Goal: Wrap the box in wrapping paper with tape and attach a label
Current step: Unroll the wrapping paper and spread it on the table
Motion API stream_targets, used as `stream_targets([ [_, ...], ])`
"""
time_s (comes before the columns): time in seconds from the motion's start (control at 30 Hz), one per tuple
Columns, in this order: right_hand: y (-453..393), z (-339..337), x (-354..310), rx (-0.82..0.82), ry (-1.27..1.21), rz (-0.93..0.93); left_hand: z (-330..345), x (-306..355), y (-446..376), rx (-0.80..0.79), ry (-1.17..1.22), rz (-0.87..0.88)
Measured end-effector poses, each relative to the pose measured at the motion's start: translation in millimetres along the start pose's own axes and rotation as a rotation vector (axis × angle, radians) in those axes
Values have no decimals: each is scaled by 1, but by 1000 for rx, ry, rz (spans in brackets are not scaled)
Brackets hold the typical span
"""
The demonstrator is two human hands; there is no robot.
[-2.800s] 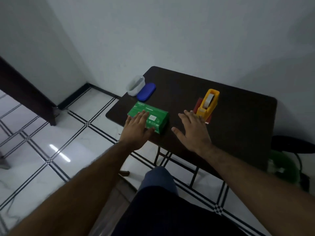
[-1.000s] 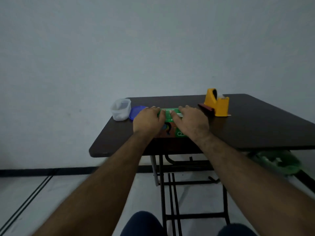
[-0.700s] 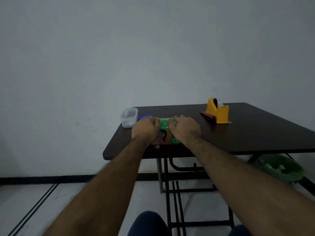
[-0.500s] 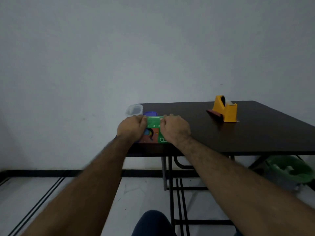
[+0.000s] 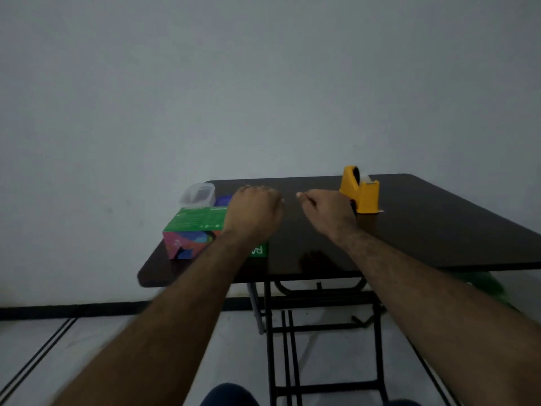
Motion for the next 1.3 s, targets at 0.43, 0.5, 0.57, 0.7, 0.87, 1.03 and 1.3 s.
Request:
stream_targets([
  [0.43, -28, -14, 170, 223, -30, 473, 156, 58, -78, -208, 659, -439],
  [0.5, -33, -7, 184, 204, -87, 567, 174, 57, -90, -223, 701, -505],
  [0.57, -33, 4, 196, 180, -121, 634, 188, 58, -101, -232, 755, -577],
  [0.7, -34, 19, 218, 142, -173, 763, 220, 65, -117, -299, 898, -758],
  [0.87, -41, 20, 224, 115, -103, 747, 244, 69, -124, -334, 1109, -974],
  [1.03, -41, 17, 224, 124, -79, 712, 252, 75, -124, -376, 1128, -1042],
  [1.3, -35, 11, 224, 222, -111, 710, 241, 56, -117, -216, 1159, -1084],
])
Point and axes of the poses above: each hand's wrist, its own y-axis away from the middle knuckle, its own z-axis out of the palm, x = y × z, the point moved 8 cm from there along -y, towards the middle knuckle, and after that the axes turned 5 degrees about y, right-handed, at the moved point
